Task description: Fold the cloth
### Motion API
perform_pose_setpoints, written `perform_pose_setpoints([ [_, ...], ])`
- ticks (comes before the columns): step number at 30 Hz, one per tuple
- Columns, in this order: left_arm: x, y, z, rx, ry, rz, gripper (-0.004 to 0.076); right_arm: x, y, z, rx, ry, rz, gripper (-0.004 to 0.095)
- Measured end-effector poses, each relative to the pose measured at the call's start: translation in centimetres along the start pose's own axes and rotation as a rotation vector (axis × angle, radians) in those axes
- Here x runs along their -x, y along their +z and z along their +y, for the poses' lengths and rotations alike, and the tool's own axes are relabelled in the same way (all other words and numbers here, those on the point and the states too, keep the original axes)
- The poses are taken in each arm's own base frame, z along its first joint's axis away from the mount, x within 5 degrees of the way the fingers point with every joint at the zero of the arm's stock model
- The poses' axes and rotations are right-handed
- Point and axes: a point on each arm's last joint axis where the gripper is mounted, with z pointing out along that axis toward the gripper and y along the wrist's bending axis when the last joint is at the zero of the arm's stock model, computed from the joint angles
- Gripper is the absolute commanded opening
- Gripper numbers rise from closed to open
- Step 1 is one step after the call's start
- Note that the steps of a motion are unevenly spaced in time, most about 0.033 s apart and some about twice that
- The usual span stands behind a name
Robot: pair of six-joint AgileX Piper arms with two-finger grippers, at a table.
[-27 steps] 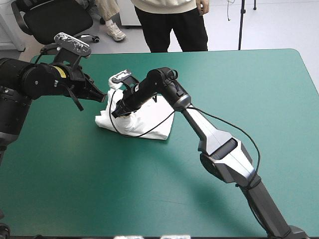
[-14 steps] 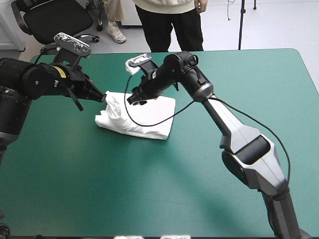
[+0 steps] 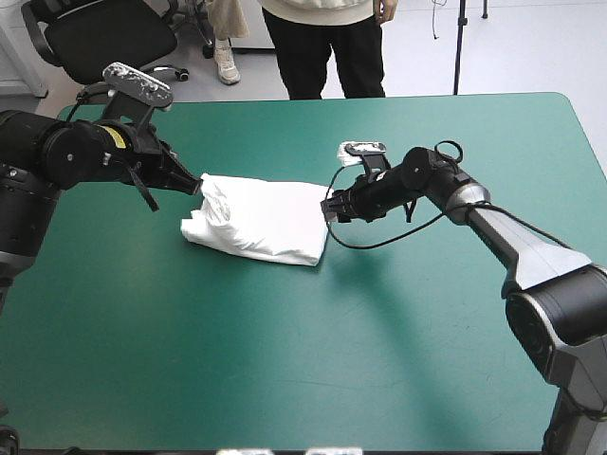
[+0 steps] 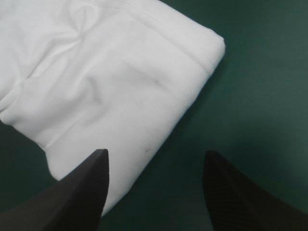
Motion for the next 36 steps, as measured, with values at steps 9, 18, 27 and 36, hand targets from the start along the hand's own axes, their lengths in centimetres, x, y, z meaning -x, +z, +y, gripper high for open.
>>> perform_pose_setpoints([
  [9, 0.0, 0.0, 0.0, -0.001, 0.0, 0.0, -0.0017, -0.5, 4.3, -1.3, 0.137, 0.09, -0.001, 0.0563],
  [18, 0.0, 0.0, -0.1, -0.007, -0.002, -0.002, -0.0017, -1.0, 6.1, -2.0, 0.161, 0.106, 0.016, -0.0011],
  [27, 0.0, 0.0, -0.2, -0.019, -0.007, -0.005, -0.0017, -1.2, 3.2, -2.8, 0.049, -0.026, 0.054, 0.0003],
  [36, 0.1, 0.0, -0.2, -0.022, -0.027, -0.005, -0.0017, -7.2, -12.4, -11.5, -0.341, 0.094, -0.009, 0.0001],
])
